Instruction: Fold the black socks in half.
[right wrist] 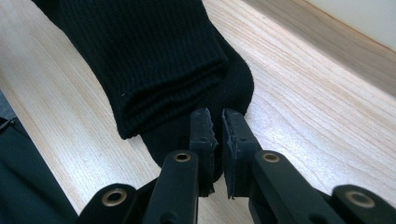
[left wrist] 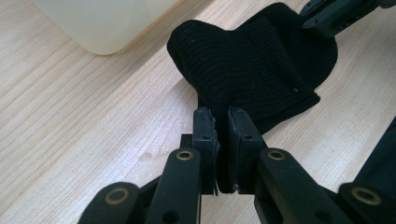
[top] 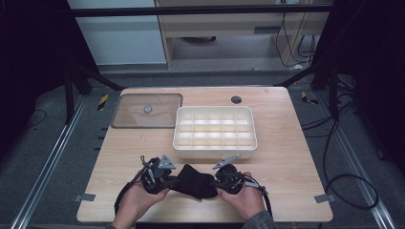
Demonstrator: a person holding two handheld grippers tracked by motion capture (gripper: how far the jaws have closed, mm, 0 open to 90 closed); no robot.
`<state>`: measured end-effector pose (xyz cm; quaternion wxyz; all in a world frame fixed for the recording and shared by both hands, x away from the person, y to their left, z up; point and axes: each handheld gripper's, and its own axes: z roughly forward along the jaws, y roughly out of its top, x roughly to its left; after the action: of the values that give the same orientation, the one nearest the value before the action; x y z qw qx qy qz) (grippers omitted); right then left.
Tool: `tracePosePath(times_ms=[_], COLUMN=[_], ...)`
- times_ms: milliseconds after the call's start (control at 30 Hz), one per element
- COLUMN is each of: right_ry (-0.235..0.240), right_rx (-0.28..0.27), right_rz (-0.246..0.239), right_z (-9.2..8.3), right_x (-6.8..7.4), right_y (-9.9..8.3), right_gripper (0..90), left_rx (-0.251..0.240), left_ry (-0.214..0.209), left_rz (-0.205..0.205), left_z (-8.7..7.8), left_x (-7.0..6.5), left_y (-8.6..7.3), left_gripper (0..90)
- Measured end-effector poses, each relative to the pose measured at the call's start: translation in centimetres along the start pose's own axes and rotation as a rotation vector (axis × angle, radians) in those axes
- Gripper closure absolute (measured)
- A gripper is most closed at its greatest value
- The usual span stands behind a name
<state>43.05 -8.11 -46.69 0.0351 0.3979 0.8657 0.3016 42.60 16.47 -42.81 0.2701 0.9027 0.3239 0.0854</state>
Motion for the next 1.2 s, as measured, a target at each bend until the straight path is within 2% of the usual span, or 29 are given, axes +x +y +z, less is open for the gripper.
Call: tracePosePath(times_ms=[600,1200], right_ry=[0.02,0.029], right_rx=[-0.014,-0.02], right_rz=[0.01,0.027], right_z=[0.2,0.5], right_x=[0.4,0.3], right_y=[0.0,-0.4], right_gripper=[83.9,83.7], left_rx=[-0.021,-0.012], left_ry=[-0.022,-0.057], left_rz=[0.035,0.07], left_z=[0.0,1.6], left_x=[-1.2,-3.0], left_y=[1.4,2.3], left_gripper=[82.7,82.6])
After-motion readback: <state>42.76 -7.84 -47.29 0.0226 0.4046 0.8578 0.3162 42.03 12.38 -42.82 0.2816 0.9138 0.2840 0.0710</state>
